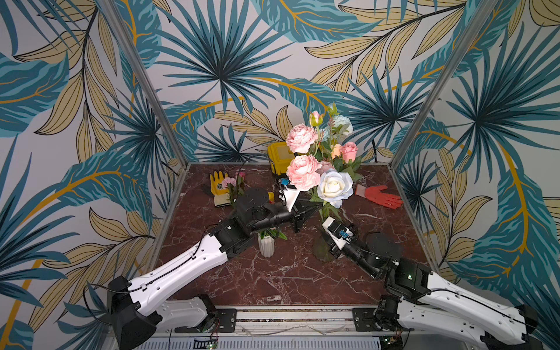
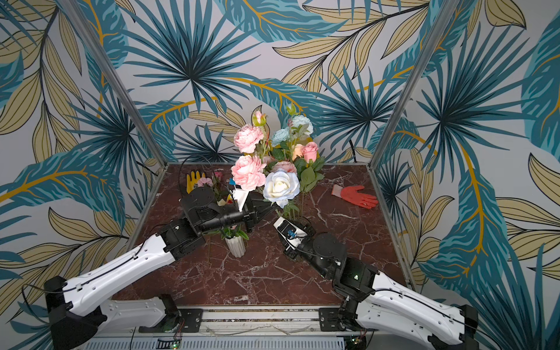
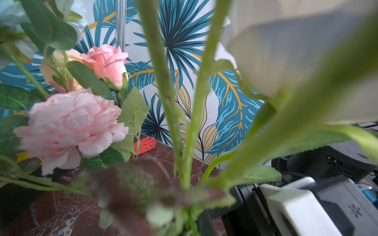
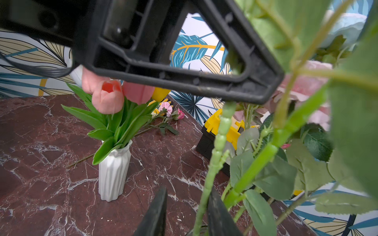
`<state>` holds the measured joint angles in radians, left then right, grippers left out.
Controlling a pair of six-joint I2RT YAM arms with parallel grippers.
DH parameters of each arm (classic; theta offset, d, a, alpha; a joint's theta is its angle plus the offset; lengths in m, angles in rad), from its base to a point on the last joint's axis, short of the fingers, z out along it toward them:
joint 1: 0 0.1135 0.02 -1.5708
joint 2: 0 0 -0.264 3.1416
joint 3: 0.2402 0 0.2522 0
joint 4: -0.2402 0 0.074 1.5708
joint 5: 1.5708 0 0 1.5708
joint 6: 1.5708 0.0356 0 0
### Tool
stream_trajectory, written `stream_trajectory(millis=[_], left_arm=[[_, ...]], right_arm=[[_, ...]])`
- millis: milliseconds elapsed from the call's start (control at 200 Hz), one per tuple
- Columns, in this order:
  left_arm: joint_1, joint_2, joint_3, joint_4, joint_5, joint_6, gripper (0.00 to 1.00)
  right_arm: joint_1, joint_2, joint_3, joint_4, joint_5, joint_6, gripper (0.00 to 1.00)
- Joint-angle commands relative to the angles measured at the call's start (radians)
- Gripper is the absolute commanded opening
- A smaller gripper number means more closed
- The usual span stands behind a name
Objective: Pick out pink flowers from the vase
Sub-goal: Pick up the many flowers from the vase, then place the flower in the vase.
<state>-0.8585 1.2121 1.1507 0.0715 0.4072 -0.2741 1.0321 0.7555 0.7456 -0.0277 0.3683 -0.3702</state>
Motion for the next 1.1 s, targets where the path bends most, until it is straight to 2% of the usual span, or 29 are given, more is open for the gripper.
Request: stream_trajectory(millis=[0,30,85,150,280,426,521,681,996,1097], left_arm=[[-0.008,-0.002,0.041,0.008,0.033,-0.022,0.00],[-0.009,-0.003,0.039,0.007,0.033,-0.022,0.00],[-0.007,-0.005,0.039,0.009,0.034,-0.022,0.00],[-0.008,-0.006,0.036,0.008,0.032,-0.020,0.00],[-0.008,0.000,0.036,0.008,0.048,-0.032,0.00],[-0.008,-0.002,0.027,0.008,0.054,-0.055,0.30],[-0.011,0.001,0.021,0.010,0.054,-0.067,0.37],[-0.021,0.017,0.014,0.038,0.080,-0.086,0.37],[-0.022,-0.043,-0.072,0.155,0.042,-0.107,0.36],[-0.023,-0.048,-0.077,0.174,0.045,-0.111,0.25]], right_arm=[[0.001,-0.005,-0.017,0.036,0.028,0.007,0.32],[0.000,-0.003,-0.016,0.035,0.036,0.005,0.30],[-0.001,0.002,-0.016,0.028,0.041,0.005,0.18],[-0.003,0.010,-0.014,0.023,0.042,0.011,0.00],[-0.004,0.013,-0.009,0.031,0.037,0.025,0.00],[-0.004,0.007,-0.005,0.052,0.025,0.045,0.00],[-0.004,0.006,0.001,0.062,0.003,0.075,0.00],[-0.004,0.011,0.000,0.103,-0.011,0.119,0.00],[-0.003,0.019,0.008,0.185,-0.033,0.175,0.00],[-0.004,0.037,0.024,0.188,-0.040,0.186,0.00]])
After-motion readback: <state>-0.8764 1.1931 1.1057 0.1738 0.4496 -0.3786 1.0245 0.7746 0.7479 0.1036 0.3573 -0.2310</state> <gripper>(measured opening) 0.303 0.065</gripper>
